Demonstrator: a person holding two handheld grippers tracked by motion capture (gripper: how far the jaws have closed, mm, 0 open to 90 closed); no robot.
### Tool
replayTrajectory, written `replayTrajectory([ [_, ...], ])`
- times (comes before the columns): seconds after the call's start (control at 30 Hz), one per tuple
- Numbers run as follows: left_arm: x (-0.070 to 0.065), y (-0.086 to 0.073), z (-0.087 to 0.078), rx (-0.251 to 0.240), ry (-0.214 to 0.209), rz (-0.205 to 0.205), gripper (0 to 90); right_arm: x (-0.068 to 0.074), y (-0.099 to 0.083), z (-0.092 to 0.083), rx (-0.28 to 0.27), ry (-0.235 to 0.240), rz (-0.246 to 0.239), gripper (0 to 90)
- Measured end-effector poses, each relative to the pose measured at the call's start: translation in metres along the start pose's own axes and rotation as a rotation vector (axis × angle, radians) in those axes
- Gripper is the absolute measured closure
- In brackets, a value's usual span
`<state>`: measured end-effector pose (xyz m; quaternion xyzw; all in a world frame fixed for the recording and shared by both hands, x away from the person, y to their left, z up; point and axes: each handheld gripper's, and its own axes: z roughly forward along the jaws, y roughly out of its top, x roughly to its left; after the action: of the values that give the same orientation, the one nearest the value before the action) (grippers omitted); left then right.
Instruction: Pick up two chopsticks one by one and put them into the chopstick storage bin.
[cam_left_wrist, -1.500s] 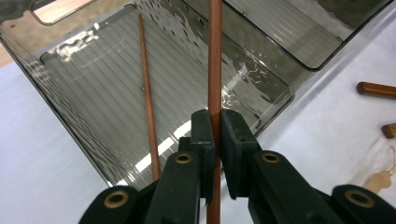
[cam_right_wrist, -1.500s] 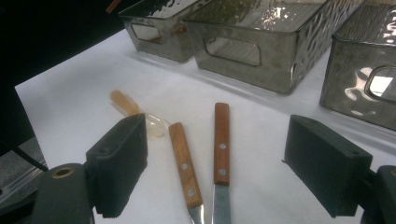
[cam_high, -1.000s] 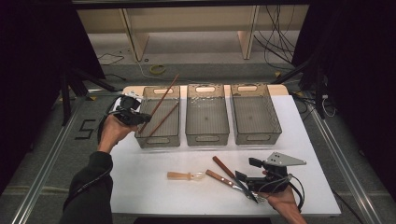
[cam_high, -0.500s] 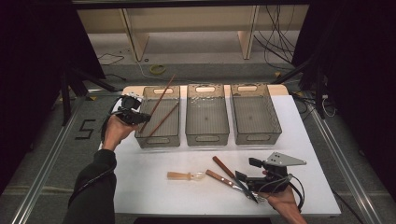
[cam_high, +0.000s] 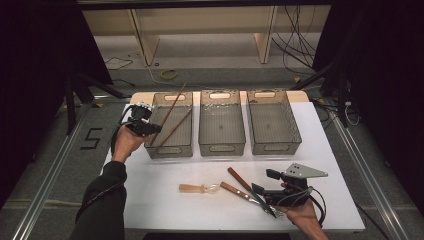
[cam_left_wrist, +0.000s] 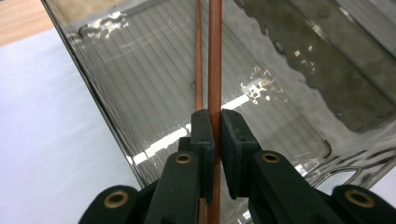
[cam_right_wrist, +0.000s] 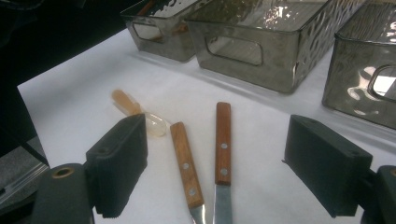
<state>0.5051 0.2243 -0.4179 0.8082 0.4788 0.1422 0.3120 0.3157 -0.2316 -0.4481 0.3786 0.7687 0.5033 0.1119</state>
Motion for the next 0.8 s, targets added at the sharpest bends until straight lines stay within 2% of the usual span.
replayTrajectory([
  [0.33, -0.001, -0.003, 0.007, 0.034, -0.005, -0.020, 83.2, 0.000, 0.000, 0.000, 0.001, 0.000, 0.001, 22.2],
  [0.57, 0.000, -0.007, 0.011, 0.091, -0.019, -0.031, 82.5, 0.000, 0.000, 0.000, 0.001, 0.000, 0.000, 22.2],
  [0.67, 0.000, -0.008, 0.012, 0.084, -0.009, -0.039, 81.8, 0.000, 0.000, 0.000, 0.003, 0.000, 0.000, 22.2],
  [0.73, 0.001, -0.008, 0.010, 0.081, -0.003, -0.048, 76.0, 0.000, 0.000, 0.001, 0.003, -0.001, 0.001, 22.1],
  [0.8, -0.001, -0.007, 0.007, 0.072, -0.008, -0.036, 72.2, 0.000, 0.000, 0.001, 0.002, -0.001, 0.000, 22.1],
])
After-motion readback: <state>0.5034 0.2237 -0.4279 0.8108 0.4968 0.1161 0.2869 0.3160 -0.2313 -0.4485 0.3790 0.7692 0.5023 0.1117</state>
